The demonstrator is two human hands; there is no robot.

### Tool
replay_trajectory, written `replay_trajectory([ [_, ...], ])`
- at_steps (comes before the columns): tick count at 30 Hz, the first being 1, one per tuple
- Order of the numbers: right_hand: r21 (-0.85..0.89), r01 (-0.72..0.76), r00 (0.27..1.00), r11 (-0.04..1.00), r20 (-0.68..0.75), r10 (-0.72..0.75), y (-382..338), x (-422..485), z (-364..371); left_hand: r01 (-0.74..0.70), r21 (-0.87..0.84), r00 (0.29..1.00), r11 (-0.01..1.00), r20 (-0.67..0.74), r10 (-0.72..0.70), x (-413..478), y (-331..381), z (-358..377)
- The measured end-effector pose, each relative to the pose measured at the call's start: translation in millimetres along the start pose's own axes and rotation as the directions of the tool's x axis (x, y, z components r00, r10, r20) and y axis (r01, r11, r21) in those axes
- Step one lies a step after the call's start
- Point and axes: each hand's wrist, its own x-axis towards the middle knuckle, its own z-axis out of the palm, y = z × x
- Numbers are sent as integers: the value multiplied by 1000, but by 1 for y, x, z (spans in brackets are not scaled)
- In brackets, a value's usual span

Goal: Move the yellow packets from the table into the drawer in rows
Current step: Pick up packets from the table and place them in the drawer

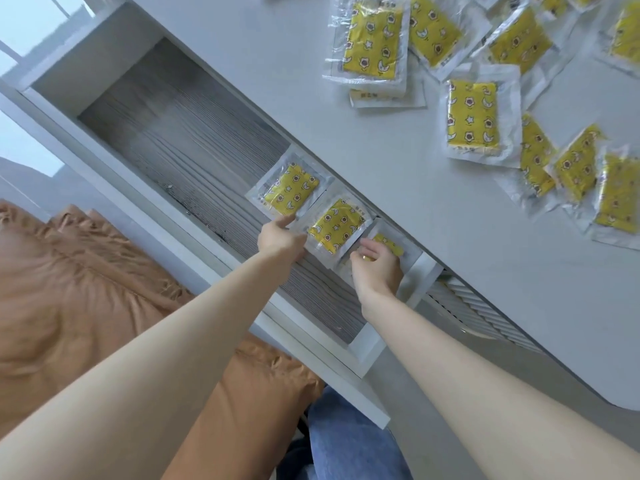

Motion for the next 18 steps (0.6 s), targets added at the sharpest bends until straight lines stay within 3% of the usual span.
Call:
replay_trajectory([
  [7,-5,48,998,999,30,-48,-8,-1,-3,18,-68,1000,998,23,-17,-4,-2,-7],
  [10,26,37,998,999,44,-38,-11,-11,-12,8,6,999,1000,35,-8,-17,2,-14],
  [18,12,74,956,997,282,-74,-43,-78,-61,-94,9,989,996,112,93,-110,41,-46],
])
